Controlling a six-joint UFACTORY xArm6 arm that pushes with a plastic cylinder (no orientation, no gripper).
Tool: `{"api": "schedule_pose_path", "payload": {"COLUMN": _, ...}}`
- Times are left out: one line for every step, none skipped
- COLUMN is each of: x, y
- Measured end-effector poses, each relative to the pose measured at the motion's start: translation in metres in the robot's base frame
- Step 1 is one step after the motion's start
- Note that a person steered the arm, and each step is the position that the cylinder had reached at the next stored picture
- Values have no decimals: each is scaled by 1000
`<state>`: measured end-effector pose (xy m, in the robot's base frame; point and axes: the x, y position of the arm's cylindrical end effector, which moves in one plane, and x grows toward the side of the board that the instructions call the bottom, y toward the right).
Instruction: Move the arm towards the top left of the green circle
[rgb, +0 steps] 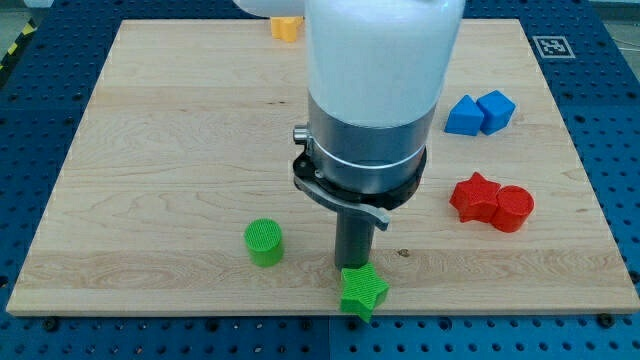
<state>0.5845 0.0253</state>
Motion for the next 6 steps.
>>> {"api": "schedule_pose_path", "payload": {"x": -16, "y": -9}}
{"api": "schedule_pose_path", "payload": {"x": -46, "y": -31}}
{"api": "schedule_pose_path", "payload": {"x": -82, "y": -63}}
{"api": "schedule_pose_path", "payload": {"x": -110, "y": -107}}
{"api": "schedule_pose_path", "payload": {"x": -126, "y": -147}}
{"api": "schedule_pose_path", "payload": {"x": -116, "y": -187}}
